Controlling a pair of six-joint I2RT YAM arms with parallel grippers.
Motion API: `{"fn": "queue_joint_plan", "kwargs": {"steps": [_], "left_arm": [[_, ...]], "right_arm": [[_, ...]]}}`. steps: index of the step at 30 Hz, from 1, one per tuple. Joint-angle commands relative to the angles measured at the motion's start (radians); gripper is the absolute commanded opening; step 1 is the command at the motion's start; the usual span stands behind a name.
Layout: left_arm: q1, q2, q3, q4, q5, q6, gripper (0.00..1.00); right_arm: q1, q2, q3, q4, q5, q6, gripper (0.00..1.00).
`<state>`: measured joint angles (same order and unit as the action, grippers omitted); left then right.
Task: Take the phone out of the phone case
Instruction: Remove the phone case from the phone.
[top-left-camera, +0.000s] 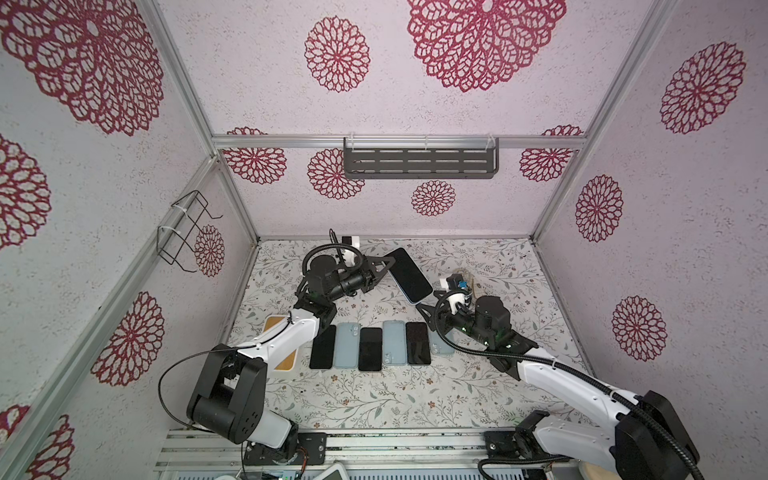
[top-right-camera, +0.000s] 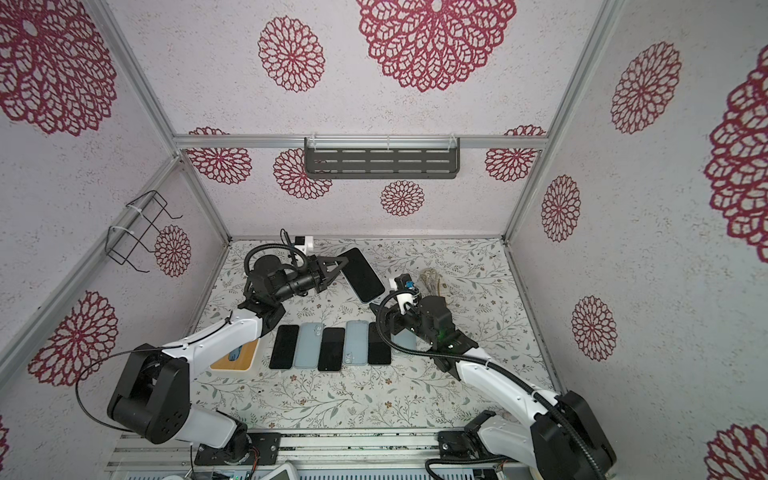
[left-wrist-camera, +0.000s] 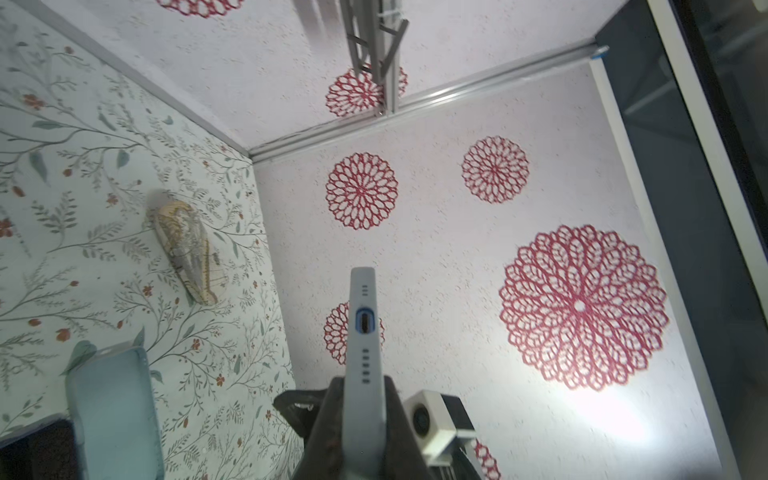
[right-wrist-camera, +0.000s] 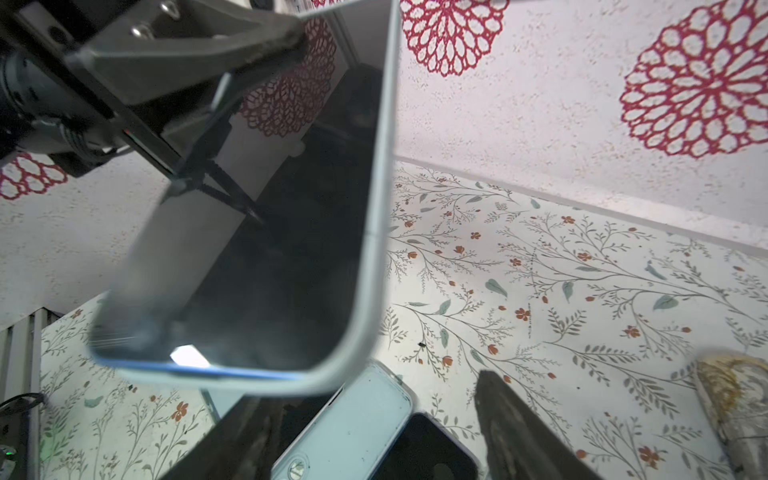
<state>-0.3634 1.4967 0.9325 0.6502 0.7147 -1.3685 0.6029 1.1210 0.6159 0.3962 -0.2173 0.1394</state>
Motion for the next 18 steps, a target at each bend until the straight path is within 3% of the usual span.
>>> {"fn": "queue_joint_plan", "kwargs": {"steps": [1,4,6,8,11,18], "left_arm": [[0.050,-0.051,0.067,0.086,0.298,0.106,0.00],[0.094,-0.114,0.114,-0.293,0.395,0.413,0.00],[0.115,-0.166,0.201,-0.731,0.369,0.752,0.00],[0.115,-0.183,0.297,-1.025,0.352,0.997,0.00],[0.117,-0.210,0.361,-1.161,0.347,1.115,0.00],[0.112,-0.274,0.367,-1.189,0.348,1.215,0.00]], "right_arm": [[-0.029,-0.049,0.002,-0.029,-0.111,-0.030,0.77],[-0.047,-0.071,0.009,-0.040,-0.195,-0.039,0.77],[-0.055,-0.074,0.023,-0.046,-0.248,-0.044,0.77],[-0.060,-0.055,0.039,-0.042,-0.313,-0.044,0.77],[-0.057,-0.008,0.055,-0.007,-0.412,-0.057,0.73],[-0.026,0.074,0.097,0.108,-0.562,-0.002,0.68]]}}
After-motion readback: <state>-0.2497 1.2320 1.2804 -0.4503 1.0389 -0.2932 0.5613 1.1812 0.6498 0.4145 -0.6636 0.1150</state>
